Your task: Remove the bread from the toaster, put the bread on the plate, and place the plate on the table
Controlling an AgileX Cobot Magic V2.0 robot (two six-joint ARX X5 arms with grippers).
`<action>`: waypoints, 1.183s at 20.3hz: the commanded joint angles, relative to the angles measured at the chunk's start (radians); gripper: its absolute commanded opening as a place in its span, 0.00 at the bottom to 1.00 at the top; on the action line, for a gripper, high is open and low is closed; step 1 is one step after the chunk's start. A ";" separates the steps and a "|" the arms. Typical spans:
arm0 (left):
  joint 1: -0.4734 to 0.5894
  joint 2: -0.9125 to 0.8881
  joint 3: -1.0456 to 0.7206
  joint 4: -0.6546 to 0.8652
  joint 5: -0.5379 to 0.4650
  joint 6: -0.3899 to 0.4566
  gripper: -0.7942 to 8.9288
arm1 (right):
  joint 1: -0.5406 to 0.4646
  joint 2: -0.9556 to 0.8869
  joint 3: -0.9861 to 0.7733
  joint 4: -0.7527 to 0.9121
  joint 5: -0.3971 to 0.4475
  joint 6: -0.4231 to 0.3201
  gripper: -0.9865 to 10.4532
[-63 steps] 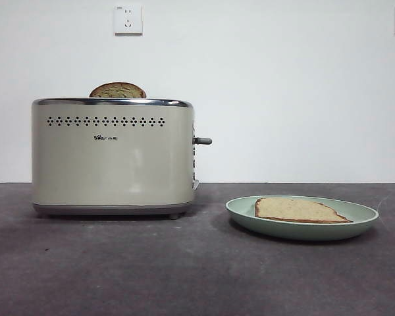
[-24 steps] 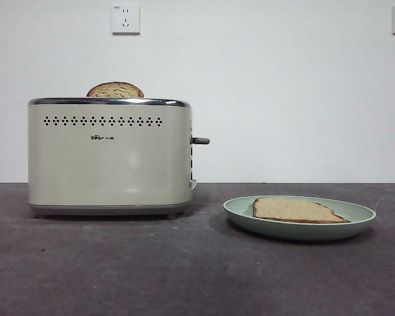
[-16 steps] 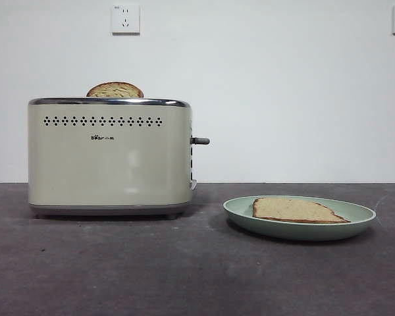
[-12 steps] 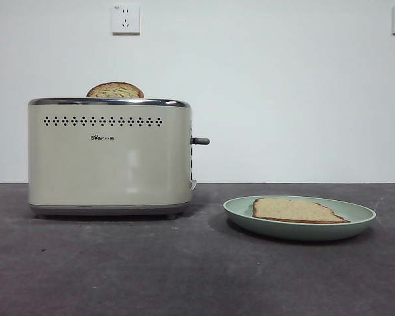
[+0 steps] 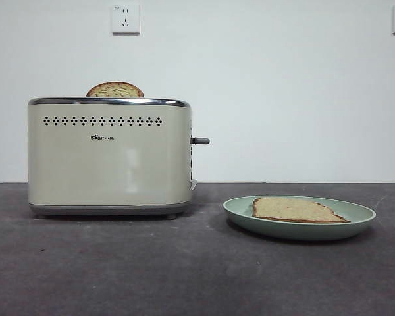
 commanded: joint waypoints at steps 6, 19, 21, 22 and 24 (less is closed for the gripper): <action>0.001 -0.003 -0.012 0.008 -0.003 -0.006 0.08 | 0.001 -0.002 0.002 0.003 0.002 -0.007 0.08; 0.001 -0.003 -0.012 0.008 -0.003 -0.006 0.08 | -0.039 -0.047 0.002 0.006 0.211 -0.299 0.09; 0.001 -0.003 -0.012 0.008 -0.003 -0.006 0.08 | -0.056 -0.076 0.002 0.029 0.207 -0.336 0.09; 0.001 -0.003 -0.012 0.008 -0.003 -0.006 0.08 | -0.062 -0.095 0.001 0.058 0.197 -0.328 0.09; 0.001 -0.003 -0.012 0.008 -0.003 -0.006 0.08 | -0.067 -0.132 -0.001 0.147 0.175 -0.278 0.09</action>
